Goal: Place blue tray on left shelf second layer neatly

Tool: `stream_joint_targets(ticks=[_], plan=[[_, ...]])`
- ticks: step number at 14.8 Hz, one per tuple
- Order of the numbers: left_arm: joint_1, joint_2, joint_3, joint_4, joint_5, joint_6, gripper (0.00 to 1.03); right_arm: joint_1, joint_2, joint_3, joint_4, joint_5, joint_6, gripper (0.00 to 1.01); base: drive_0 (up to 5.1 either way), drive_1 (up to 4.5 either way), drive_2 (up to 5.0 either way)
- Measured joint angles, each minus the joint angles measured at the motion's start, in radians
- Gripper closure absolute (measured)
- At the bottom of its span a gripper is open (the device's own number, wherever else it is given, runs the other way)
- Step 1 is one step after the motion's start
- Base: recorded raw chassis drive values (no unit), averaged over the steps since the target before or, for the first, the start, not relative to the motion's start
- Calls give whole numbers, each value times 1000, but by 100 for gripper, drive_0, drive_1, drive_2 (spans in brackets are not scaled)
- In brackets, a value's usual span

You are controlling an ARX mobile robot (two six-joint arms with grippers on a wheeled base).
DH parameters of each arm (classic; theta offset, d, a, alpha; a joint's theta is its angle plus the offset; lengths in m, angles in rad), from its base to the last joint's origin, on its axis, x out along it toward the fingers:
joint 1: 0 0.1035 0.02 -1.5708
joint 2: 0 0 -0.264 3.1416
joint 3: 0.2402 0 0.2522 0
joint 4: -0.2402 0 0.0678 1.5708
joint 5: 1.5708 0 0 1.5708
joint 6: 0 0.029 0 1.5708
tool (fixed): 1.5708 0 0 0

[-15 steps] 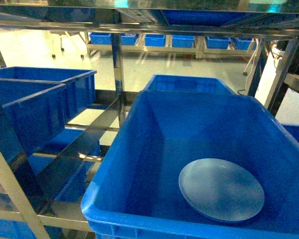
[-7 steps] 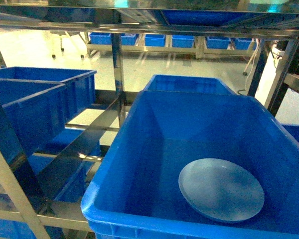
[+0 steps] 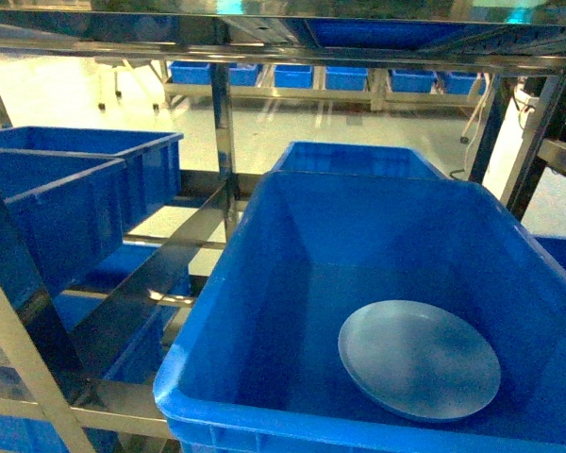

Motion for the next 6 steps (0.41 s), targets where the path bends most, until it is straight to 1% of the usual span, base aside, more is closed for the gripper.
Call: stream_joint_targets(ticks=[6], plan=[[0,0,0,0,0,0,5,0,0,0,0,0,0,3,0,0,0]])
